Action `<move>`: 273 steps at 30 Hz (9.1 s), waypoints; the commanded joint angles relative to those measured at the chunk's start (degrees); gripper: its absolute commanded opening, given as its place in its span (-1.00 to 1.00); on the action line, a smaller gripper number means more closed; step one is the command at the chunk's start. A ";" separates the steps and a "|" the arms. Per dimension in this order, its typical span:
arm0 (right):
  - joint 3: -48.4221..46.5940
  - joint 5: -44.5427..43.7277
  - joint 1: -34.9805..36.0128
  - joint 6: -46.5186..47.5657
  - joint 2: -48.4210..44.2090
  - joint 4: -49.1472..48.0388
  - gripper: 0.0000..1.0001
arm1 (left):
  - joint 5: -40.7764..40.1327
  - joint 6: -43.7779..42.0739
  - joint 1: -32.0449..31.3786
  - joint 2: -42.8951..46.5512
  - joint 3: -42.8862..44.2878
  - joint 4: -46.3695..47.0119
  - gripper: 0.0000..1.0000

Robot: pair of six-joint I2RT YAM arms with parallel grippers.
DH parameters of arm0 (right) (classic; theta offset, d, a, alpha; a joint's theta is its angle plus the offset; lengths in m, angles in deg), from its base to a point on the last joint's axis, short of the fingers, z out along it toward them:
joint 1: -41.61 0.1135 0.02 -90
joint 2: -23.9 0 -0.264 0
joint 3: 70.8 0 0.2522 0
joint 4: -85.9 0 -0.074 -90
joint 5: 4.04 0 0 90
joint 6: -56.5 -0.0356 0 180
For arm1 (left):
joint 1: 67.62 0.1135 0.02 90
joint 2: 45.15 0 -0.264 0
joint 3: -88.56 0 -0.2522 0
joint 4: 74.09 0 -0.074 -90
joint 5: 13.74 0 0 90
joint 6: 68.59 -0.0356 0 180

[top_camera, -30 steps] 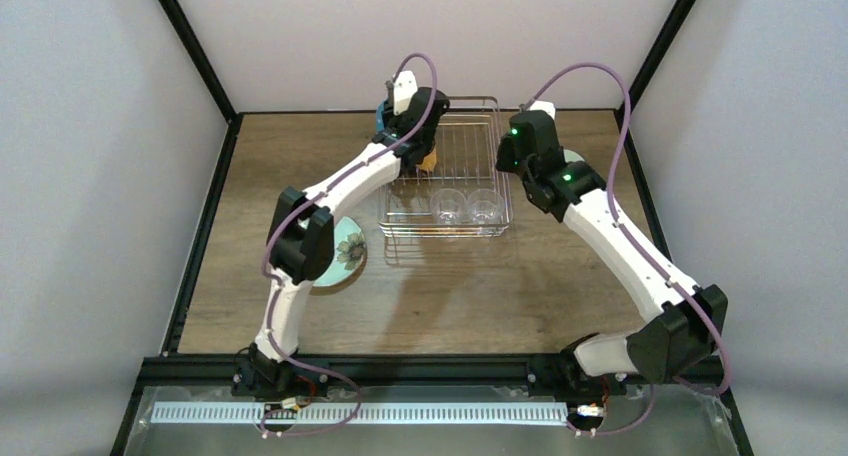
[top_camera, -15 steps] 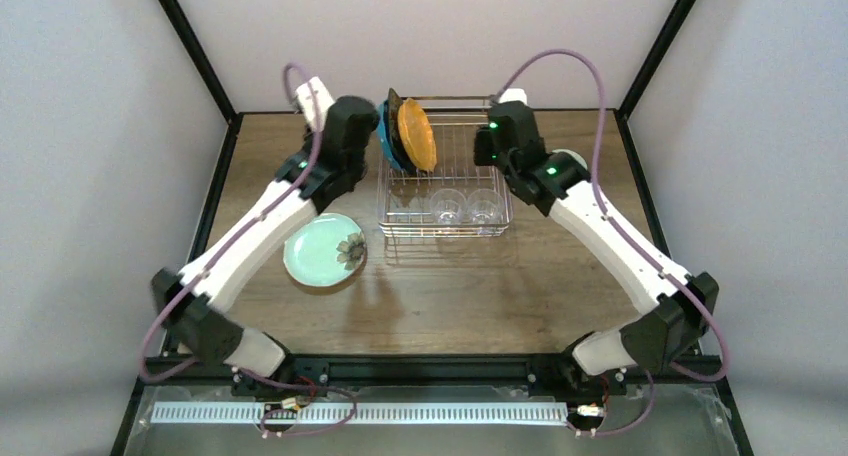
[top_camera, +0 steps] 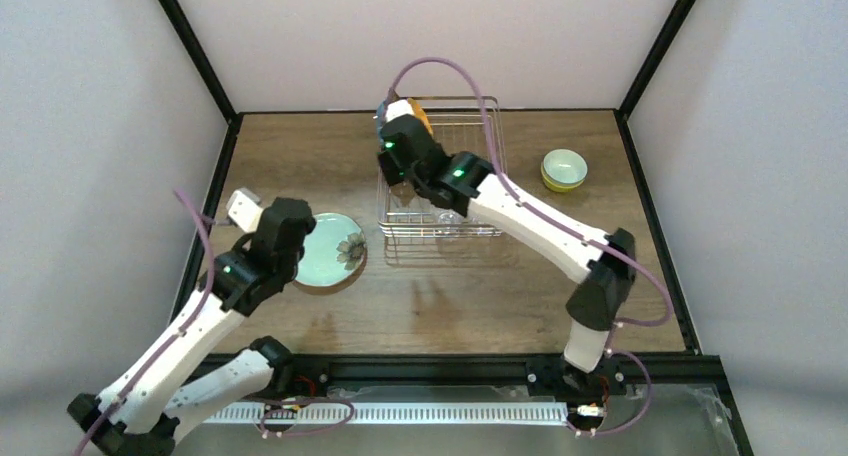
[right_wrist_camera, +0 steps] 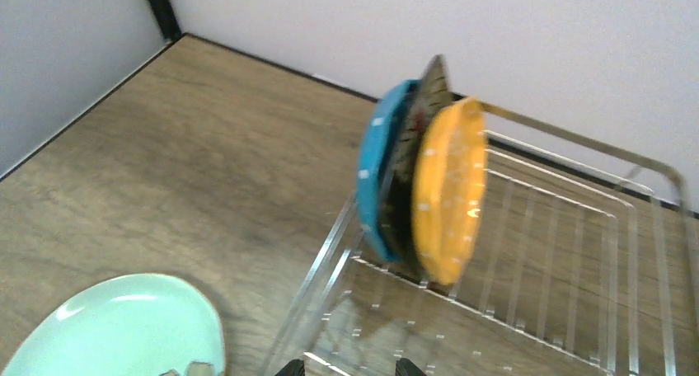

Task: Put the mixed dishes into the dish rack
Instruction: Insert the plate at the center of the board, then insert the plate into the dish rack.

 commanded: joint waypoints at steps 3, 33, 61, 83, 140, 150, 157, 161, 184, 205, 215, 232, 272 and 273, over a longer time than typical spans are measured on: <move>-7.89 1.38 4.43 0.75 10.03 4.37 0.14 | 5.50 14.73 0.11 11.06 -9.15 -3.83 0.99; -32.34 13.35 5.09 2.60 38.14 11.31 -0.25 | 6.80 4.55 2.66 20.99 -18.94 5.53 0.99; -32.87 17.13 1.98 5.02 38.74 9.88 -0.22 | 63.51 -8.56 50.52 2.03 -36.15 42.37 0.99; -35.70 19.60 1.97 6.99 42.40 8.54 -0.14 | 63.98 -14.16 54.65 9.60 -40.66 24.02 0.99; -43.26 23.54 -0.13 8.22 55.38 8.15 -0.11 | 65.02 -10.32 55.47 7.61 -47.29 31.57 0.99; -43.91 25.86 0.00 8.23 57.79 7.37 -0.11 | 66.08 -9.76 55.35 4.83 -48.43 36.33 0.99; -43.45 27.92 1.35 8.06 58.41 7.25 -0.10 | 67.24 -9.97 55.21 0.71 -48.61 40.73 0.99; -43.10 27.97 2.46 7.89 58.30 7.36 -0.10 | 67.86 -9.89 54.47 -2.21 -48.69 44.64 0.99; -39.91 27.34 6.75 8.02 56.65 7.53 -0.10 | 69.34 -0.15 53.01 6.20 -53.62 63.63 0.85; -39.37 24.89 6.98 7.87 55.08 7.51 -0.10 | 70.54 -3.36 51.80 5.95 -53.18 58.61 -0.34; -39.64 23.10 6.30 8.10 53.81 7.29 -0.10 | 68.24 -6.19 51.79 7.17 -51.13 52.04 -0.94; -41.86 18.30 4.77 8.27 47.58 6.33 0.28 | 58.40 -5.83 51.79 17.08 -46.57 42.86 -0.94; 1.27 4.32 -20.23 -4.07 -4.89 0.48 0.53 | 25.34 -37.52 12.41 -45.16 44.63 24.07 -0.94; 3.04 5.50 -22.04 -4.88 -6.07 -0.08 0.53 | 24.51 -38.12 11.34 -47.10 46.68 23.57 -0.94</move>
